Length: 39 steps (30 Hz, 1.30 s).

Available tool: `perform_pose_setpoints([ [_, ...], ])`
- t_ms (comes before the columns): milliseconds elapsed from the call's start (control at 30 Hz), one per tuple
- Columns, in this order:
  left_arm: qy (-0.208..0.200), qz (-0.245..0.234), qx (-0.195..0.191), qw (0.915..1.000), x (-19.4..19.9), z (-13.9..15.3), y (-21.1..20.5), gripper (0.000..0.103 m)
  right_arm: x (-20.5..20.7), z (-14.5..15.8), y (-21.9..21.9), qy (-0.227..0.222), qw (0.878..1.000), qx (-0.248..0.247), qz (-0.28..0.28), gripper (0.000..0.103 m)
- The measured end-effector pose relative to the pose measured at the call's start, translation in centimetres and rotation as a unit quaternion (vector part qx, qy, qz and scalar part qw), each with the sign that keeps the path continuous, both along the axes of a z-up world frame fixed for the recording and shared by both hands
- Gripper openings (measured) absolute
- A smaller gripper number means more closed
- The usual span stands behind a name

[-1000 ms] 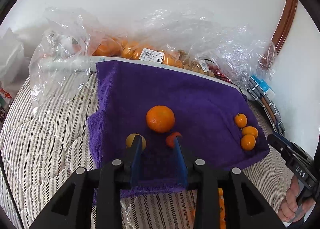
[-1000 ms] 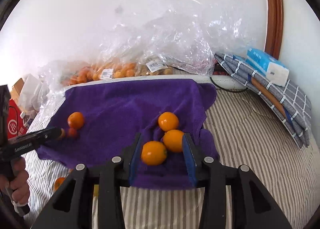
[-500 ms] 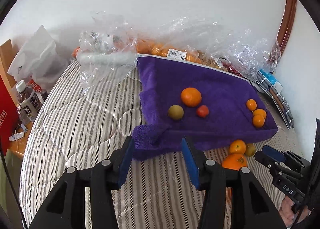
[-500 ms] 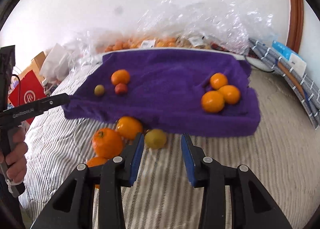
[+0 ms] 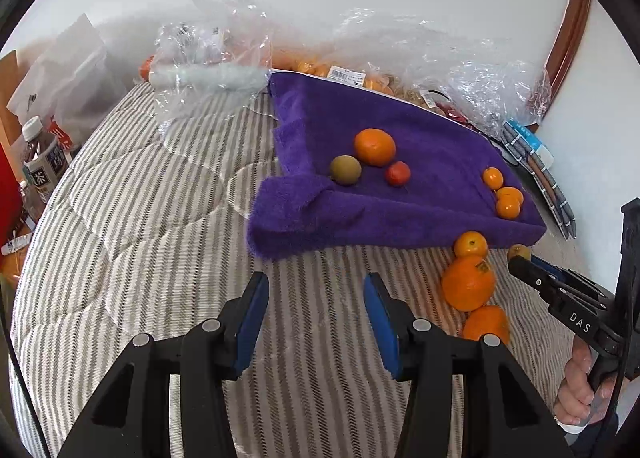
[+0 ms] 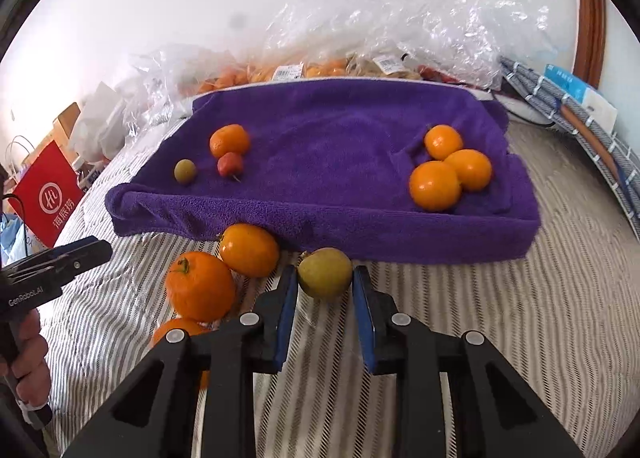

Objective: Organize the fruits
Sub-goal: 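Grasp the large stemmed orange with the left gripper while the right holds its fruit, then lift both held fruits and carry them over the purple towel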

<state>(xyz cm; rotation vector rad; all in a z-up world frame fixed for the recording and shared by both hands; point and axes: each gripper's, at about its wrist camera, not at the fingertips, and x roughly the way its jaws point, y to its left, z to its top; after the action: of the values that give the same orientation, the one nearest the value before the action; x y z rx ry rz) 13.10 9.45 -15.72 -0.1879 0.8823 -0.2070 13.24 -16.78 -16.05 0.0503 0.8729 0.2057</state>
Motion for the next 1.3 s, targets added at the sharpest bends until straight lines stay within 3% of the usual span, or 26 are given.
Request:
perform_pose_setpoints([
  [200,-0.003,-0.053,-0.029,0.9982,-0.5,0.8,-4.8,0.047,-2.8,1.6,-3.0,-0.013,1.0,-0.018,-0.016,0.028],
  [333,0.006,-0.075,-0.021,0.997,-0.1,0.8,-8.0,0.047,-4.0,2.4,-4.9,-0.021,0.999,-0.026,-0.024,0.028],
  [667,0.059,-0.061,-0.011,0.9963,2.0,-1.3,-11.4,0.047,-5.8,2.7,-8.3,-0.026,0.998,-0.02,-0.045,0.028],
  [800,0.055,-0.062,0.009,0.9965,1.7,-1.3,-12.0,0.041,-5.8,2.3,-8.8,-0.022,0.998,-0.019,-0.049,0.028],
  [967,0.051,-0.061,-0.003,0.9968,1.4,-0.7,-11.0,0.041,-5.8,2.4,-9.3,-0.021,0.998,-0.005,-0.06,0.028],
  [1300,0.021,-0.028,-0.017,0.9992,0.5,3.2,-7.3,0.041,-4.8,4.3,-8.7,-0.037,0.997,0.004,-0.065,0.028],
])
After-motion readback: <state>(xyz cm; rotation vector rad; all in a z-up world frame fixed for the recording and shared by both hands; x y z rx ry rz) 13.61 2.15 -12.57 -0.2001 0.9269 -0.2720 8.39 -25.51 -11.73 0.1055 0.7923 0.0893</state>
